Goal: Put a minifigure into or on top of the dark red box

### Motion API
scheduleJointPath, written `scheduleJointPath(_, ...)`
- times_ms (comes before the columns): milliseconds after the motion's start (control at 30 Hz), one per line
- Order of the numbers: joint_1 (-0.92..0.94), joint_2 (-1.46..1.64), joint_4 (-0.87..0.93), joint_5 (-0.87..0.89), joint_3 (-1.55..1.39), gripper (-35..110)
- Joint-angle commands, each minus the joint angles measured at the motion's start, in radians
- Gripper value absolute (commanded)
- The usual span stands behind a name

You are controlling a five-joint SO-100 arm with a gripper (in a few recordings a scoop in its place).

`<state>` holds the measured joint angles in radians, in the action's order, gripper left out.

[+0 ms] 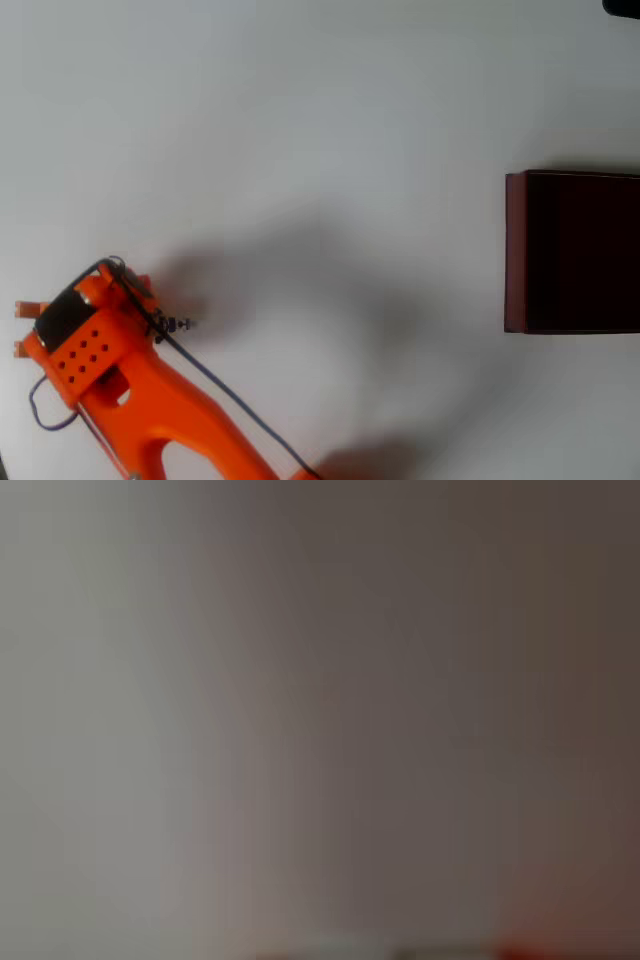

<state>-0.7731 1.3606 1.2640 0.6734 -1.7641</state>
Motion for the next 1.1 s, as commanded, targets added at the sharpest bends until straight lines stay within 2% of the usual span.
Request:
scheduleJointPath(0,-0.003,0.064,0.035,0.012,-0.005,0)
scheduleJointPath(167,0.011,0.221,0.229,0.005,0.048,0)
scheduleJointPath(300,0.080,0.491,0.296,-0.008,0.006,0)
scheduleJointPath(467,0.221,0.795,0.348,-0.032,-0.086,0)
scheduleJointPath(633,0.463,1.003,0.397,-0.072,-0.156,0)
scheduleJointPath(800,0.767,0.976,0.423,-0.170,-0.077,0)
scheduleJointPath(1067,1.114,0.606,0.371,-0.356,0.239,0)
